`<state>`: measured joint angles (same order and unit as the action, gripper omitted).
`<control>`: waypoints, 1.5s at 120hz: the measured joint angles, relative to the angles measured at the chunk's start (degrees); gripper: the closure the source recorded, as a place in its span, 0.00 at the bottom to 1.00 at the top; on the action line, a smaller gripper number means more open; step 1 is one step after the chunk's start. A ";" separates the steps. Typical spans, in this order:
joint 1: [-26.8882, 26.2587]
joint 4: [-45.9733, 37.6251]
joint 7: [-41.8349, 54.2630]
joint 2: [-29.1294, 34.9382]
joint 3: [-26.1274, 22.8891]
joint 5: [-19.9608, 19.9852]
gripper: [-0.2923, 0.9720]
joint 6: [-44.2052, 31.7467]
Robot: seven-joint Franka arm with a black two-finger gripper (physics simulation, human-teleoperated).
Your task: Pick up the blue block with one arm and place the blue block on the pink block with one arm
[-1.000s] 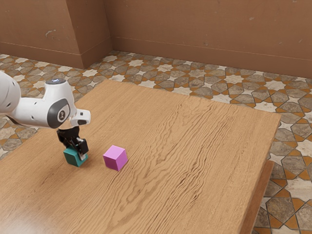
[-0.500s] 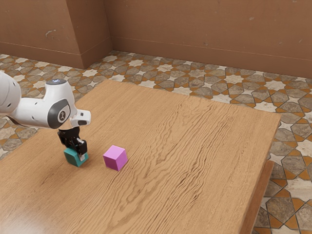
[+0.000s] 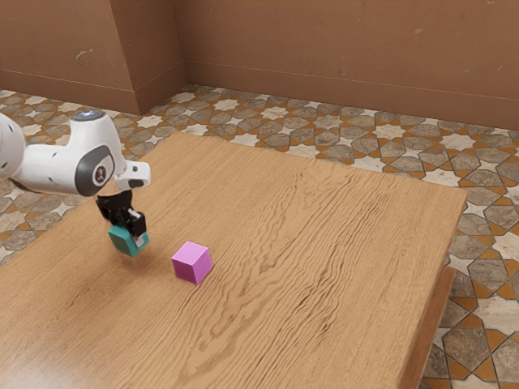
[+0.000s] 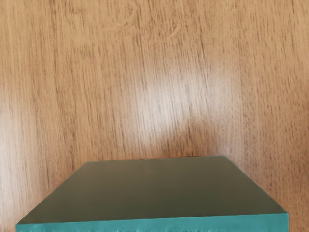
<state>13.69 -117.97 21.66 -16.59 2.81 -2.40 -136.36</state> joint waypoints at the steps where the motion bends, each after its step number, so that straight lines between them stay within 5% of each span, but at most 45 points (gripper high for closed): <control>1: -0.04 0.05 -0.02 0.15 -0.01 0.04 0.48 0.07; 74: -1.24 4.73 -10.02 3.25 -8.62 1.02 0.48 10.09; 180: -6.73 9.36 -21.44 -0.49 -8.91 -1.55 0.48 13.85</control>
<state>6.96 -108.60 0.21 -17.08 -6.10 -3.95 -122.51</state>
